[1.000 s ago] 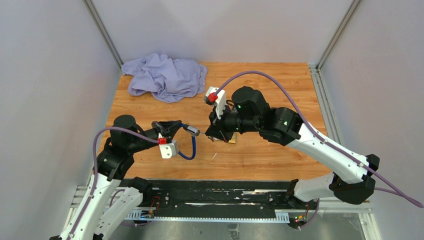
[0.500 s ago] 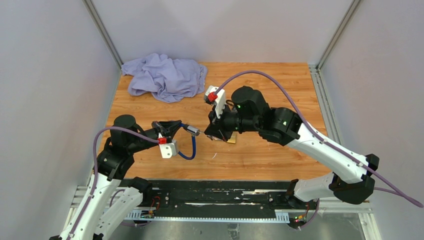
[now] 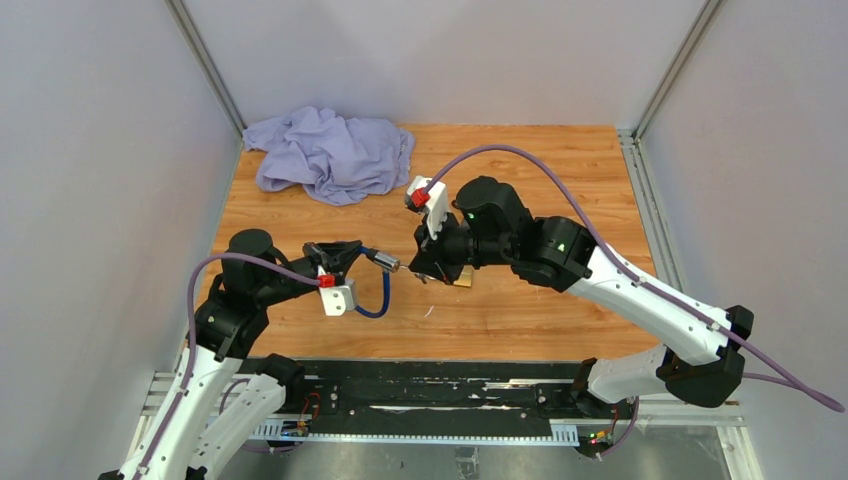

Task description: Unlock with the key

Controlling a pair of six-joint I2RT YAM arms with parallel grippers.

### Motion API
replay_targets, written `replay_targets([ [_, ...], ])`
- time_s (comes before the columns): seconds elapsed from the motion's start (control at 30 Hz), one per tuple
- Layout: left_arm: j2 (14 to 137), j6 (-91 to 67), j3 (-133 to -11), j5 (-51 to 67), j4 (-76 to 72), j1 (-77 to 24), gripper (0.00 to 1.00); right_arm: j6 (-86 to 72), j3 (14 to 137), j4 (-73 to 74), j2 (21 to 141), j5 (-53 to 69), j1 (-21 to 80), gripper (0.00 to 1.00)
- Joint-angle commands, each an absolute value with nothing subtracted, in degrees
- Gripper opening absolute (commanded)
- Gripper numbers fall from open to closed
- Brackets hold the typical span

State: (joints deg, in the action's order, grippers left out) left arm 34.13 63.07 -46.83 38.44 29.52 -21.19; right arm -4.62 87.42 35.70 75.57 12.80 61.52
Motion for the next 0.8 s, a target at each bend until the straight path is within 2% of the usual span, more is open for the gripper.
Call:
replay_targets([
  [0.0,33.8,63.5,-49.2,40.4,26.2,-21.4,0.0,-4.4,86.4,34.0,75.5,11.1,62.3,0.01],
  [0.77,33.7,60.8,-48.9,37.3,24.5,-21.5,0.0,-10.6,83.2,25.5,77.2,8.3,62.3,0.01],
])
